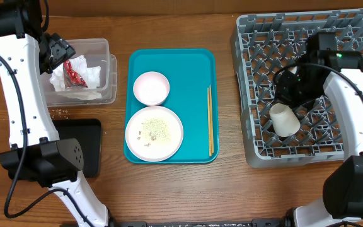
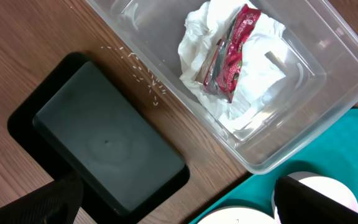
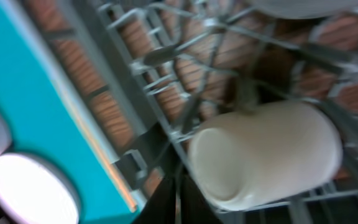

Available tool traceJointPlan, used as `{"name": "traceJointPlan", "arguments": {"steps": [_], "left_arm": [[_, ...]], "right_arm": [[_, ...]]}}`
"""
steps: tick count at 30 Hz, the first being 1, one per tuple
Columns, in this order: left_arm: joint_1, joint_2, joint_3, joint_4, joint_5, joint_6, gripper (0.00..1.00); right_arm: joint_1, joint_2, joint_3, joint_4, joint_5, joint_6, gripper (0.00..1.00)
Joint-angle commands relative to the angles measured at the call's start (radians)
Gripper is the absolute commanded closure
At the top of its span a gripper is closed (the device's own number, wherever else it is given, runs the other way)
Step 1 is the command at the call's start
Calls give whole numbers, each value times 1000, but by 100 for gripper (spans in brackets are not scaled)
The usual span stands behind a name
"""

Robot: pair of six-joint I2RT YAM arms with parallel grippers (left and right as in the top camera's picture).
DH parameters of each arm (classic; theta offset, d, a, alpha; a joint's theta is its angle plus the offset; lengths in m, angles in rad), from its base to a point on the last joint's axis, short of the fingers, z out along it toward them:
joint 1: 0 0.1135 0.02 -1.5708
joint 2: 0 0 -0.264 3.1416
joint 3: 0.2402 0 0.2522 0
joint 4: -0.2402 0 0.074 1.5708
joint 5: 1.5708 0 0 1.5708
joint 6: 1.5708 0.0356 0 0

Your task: Sort waste into correct bins and load items into the dishwasher

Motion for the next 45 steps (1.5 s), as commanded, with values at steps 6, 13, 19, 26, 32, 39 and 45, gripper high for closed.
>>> {"name": "traceJointPlan", "arguments": {"steps": [6, 13, 19, 26, 32, 39, 45], "left_arm": [[-7, -9, -2, -2, -14, -17, 0], [-7, -10, -2, -2, -14, -17, 0], [-7, -9, -2, -2, -14, -17, 0], [-7, -9, -2, -2, -14, -17, 0], [-7, -10, -2, -2, -14, -17, 0], [-7, -9, -2, -2, -14, -17, 0], [-7, -9, -2, -2, -14, -17, 0]], "right_arm": [[-6, -9, -21, 23, 110, 79, 96], [-6, -8, -27, 26, 102, 82, 96], [-5, -8, -78, 58, 89, 85, 96], [-6, -8, -94, 28, 117, 106, 96], [-6, -10, -9, -26, 152, 137, 96], [-6, -10, 153, -199, 240, 137, 96], [-5, -10, 165, -227, 237, 137, 96]]}}
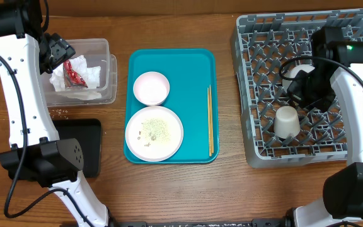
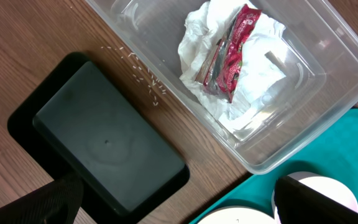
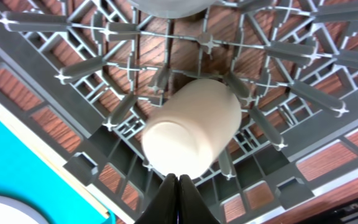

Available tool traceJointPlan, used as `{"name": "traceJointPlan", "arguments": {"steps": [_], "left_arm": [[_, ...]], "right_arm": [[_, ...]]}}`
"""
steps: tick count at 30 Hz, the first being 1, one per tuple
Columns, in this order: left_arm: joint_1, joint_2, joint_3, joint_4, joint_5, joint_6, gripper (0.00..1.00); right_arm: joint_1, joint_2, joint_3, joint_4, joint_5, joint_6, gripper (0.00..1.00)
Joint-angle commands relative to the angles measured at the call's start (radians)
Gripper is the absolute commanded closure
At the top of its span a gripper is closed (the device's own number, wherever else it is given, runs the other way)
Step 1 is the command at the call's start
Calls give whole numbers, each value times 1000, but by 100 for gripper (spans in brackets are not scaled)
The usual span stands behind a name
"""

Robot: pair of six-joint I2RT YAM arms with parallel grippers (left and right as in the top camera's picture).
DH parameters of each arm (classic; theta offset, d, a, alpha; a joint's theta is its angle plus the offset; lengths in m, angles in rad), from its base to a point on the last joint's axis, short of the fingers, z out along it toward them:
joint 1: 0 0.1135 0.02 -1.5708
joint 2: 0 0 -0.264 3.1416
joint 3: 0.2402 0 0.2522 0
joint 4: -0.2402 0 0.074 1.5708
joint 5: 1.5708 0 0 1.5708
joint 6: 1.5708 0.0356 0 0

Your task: Sort waste into correct bins and load items into the dishwasher

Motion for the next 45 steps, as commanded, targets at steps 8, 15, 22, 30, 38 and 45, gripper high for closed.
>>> {"name": "traceJointPlan", "arguments": {"steps": [8, 15, 22, 30, 38, 45], "left_arm": [[-7, -9, -2, -2, -14, -17, 0], [-7, -9, -2, -2, -14, -17, 0], [-7, -10, -2, -2, -14, -17, 0], [-7, -9, -2, -2, -14, -17, 0], [-7, -9, -2, -2, -14, -17, 0], [-7, -9, -2, -2, -14, -17, 0]], "right_arm": [[-4, -10, -46, 67, 10, 7, 96], [-4, -10, -138, 147, -47, -15, 96], [-9, -10, -185, 138, -12, -6, 96], [-9, -10, -197, 72, 158, 127, 96], [-8, -40, -117, -16, 177, 142, 96], [11, -140, -48, 2, -39, 27, 94]]}}
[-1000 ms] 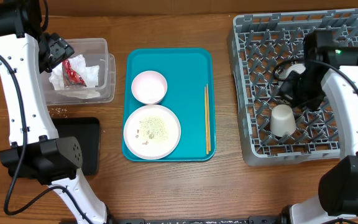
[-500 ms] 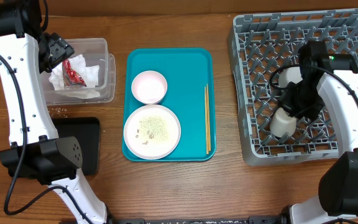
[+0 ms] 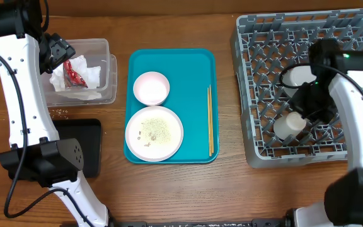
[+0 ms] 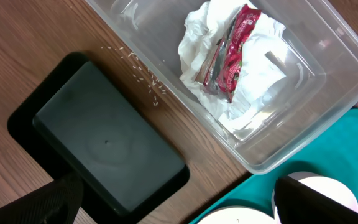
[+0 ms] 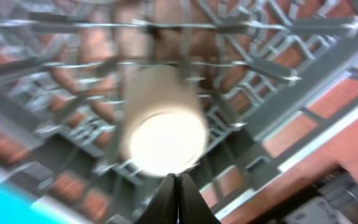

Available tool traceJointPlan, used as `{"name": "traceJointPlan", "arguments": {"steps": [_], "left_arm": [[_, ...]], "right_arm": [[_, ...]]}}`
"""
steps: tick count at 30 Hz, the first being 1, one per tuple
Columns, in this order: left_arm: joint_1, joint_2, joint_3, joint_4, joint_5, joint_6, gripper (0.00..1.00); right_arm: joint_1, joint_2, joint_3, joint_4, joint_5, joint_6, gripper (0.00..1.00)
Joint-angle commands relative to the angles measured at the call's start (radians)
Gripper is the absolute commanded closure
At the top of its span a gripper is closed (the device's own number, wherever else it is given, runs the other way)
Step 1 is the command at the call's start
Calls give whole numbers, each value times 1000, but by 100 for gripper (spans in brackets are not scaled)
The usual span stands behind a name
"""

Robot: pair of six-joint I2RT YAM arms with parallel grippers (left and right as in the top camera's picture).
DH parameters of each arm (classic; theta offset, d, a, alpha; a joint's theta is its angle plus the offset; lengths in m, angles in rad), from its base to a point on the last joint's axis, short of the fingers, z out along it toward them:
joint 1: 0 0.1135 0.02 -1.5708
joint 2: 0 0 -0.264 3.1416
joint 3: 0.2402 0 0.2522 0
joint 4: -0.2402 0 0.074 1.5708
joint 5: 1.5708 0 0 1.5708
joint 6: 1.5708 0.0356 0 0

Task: Sort waste into correct bins and load items into the dishwasher
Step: 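Move the right gripper left to the chopsticks on the tray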

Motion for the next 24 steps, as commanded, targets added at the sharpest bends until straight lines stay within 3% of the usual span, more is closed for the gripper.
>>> {"name": "traceJointPlan", "arguments": {"steps": [1, 4, 8, 16, 20, 24], "left_arm": [[-7, -10, -2, -2, -14, -17, 0], [-7, -10, -2, -2, -14, -17, 0], [-7, -9, -2, -2, -14, -17, 0], [-7, -9, -2, -2, -14, -17, 0], [-7, -9, -2, -2, -14, -17, 0], [-7, -9, -2, -2, -14, -17, 0]], "right_arm": [[26, -94, 51, 34, -159, -77, 92], [80, -123, 50, 92, -252, -94, 80], [201, -119, 49, 180, -265, -94, 46], [435, -64, 25, 373, -156, -92, 15], [506, 10, 20, 390, -76, -51, 15], [554, 117, 20, 418, -74, -51, 37]]}}
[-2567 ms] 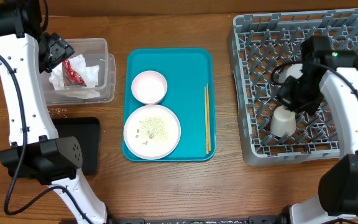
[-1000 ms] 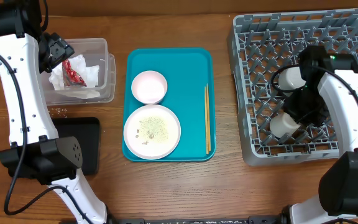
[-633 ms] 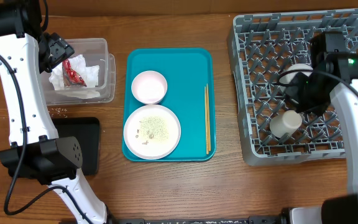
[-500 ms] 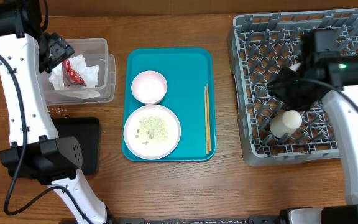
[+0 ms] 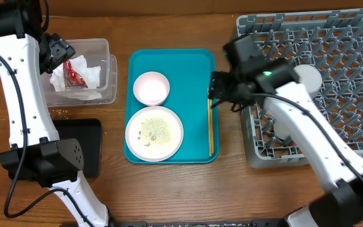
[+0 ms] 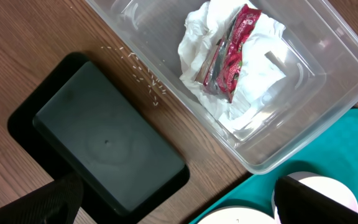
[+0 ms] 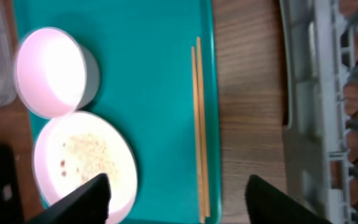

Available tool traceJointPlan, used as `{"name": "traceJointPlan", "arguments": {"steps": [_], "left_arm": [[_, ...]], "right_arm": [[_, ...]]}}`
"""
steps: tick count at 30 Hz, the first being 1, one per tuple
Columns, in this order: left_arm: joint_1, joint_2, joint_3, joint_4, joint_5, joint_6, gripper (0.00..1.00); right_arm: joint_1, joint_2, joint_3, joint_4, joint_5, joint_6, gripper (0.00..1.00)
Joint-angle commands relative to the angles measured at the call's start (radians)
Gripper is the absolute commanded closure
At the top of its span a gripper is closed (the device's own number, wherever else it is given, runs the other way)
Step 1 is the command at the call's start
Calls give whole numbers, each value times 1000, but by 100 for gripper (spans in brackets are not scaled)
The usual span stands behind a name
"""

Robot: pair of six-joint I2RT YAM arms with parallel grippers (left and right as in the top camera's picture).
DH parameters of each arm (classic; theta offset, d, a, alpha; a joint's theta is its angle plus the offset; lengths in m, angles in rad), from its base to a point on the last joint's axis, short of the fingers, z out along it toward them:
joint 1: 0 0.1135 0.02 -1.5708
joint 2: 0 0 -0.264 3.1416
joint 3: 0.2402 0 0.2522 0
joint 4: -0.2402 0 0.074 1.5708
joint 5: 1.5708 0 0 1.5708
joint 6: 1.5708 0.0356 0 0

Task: Sort waste into correct bins and load items into the dishwasher
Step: 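Move the right gripper left to the chopsticks on the tray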

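On the teal tray (image 5: 194, 63) lie a pair of wooden chopsticks (image 5: 210, 123) along its right side, a small white bowl (image 5: 151, 87) and a white plate with food scraps (image 5: 154, 132). My right gripper (image 5: 222, 87) hangs open and empty over the tray's right edge, above the chopsticks (image 7: 199, 124); the bowl (image 7: 48, 71) and plate (image 7: 82, 165) lie to its left. My left gripper (image 5: 54, 52) is open and empty above the clear bin (image 5: 99, 47), which holds white napkins and a red wrapper (image 6: 232, 53).
The grey dish rack (image 5: 247, 38) fills the right of the table, with a white dish (image 5: 309, 78) in it; my right arm hides part of it. A black bin (image 5: 84, 148) sits front left. Rice grains (image 5: 58, 113) are scattered on the wood.
My right gripper has moved from over the cup in the dish rack to above the chopsticks at the tray's right edge, and it has opened. The left arm has not moved.
The cup first lay on its side in the rack with my shut right gripper beside it. Then it stood bottom up among the prongs, the shut gripper above it. Now that gripper is open over the tray. My left gripper stayed over the clear bin throughout.
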Motion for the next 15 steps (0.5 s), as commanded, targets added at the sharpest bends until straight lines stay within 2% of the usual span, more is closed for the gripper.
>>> {"name": "traceJointPlan", "arguments": {"steps": [1, 4, 15], "left_arm": [[-7, -9, -2, -2, -14, -17, 0], [-7, -10, -2, -2, -14, -17, 0], [-7, -9, -2, -2, -14, -17, 0]], "right_arm": [[36, 96, -11, 23, 47, 23, 44], [75, 178, -11, 53, 48, 27, 54], [125, 331, -11, 105, 104, 71, 55]]}}
